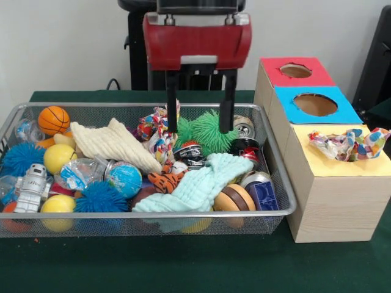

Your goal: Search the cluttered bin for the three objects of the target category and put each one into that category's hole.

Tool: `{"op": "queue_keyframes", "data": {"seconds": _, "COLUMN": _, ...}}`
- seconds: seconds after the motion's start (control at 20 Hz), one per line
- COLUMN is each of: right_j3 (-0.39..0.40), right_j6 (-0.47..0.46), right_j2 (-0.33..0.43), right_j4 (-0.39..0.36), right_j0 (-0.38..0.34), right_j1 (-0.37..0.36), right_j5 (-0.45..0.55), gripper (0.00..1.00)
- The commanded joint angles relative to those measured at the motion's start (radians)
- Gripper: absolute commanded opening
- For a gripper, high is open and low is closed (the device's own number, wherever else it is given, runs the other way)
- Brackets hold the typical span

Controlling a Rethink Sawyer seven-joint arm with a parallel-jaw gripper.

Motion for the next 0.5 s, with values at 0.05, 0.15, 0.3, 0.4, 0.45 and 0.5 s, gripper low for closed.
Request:
{"op": "queue_keyframes", "data": {"seconds": 0.05, "right_j3": 0.243, "right_j6": -0.272, "right_j2": 0.074, "right_j4": -0.086, "right_j0": -0.042, "right_j1": -0.021, "right_j5": 0.001, "gripper": 1.00}}
{"op": "queue_keyframes", "data": {"seconds": 0.15, "right_j3": 0.279, "right_j6": -0.278, "right_j2": 0.089, "right_j4": -0.083, "right_j0": -0.068, "right_j1": -0.036, "right_j5": 0.008, "gripper": 1.00}}
{"op": "queue_keyframes", "data": {"seconds": 0.3, "right_j3": 0.292, "right_j6": -0.275, "right_j2": 0.086, "right_j4": -0.090, "right_j0": -0.096, "right_j1": -0.052, "right_j5": 0.042, "gripper": 1.00}}
{"op": "queue_keyframes", "data": {"seconds": 0.4, "right_j3": 0.308, "right_j6": -0.280, "right_j2": 0.091, "right_j4": -0.091, "right_j0": -0.124, "right_j1": -0.050, "right_j5": 0.064, "gripper": 1.00}}
{"op": "queue_keyframes", "data": {"seconds": 0.45, "right_j3": 0.303, "right_j6": -0.261, "right_j2": 0.083, "right_j4": -0.091, "right_j0": -0.127, "right_j1": -0.050, "right_j5": 0.078, "gripper": 1.00}}
{"op": "queue_keyframes", "data": {"seconds": 0.5, "right_j3": 0.295, "right_j6": -0.242, "right_j2": 0.071, "right_j4": -0.100, "right_j0": -0.125, "right_j1": -0.041, "right_j5": 0.083, "gripper": 1.00}}
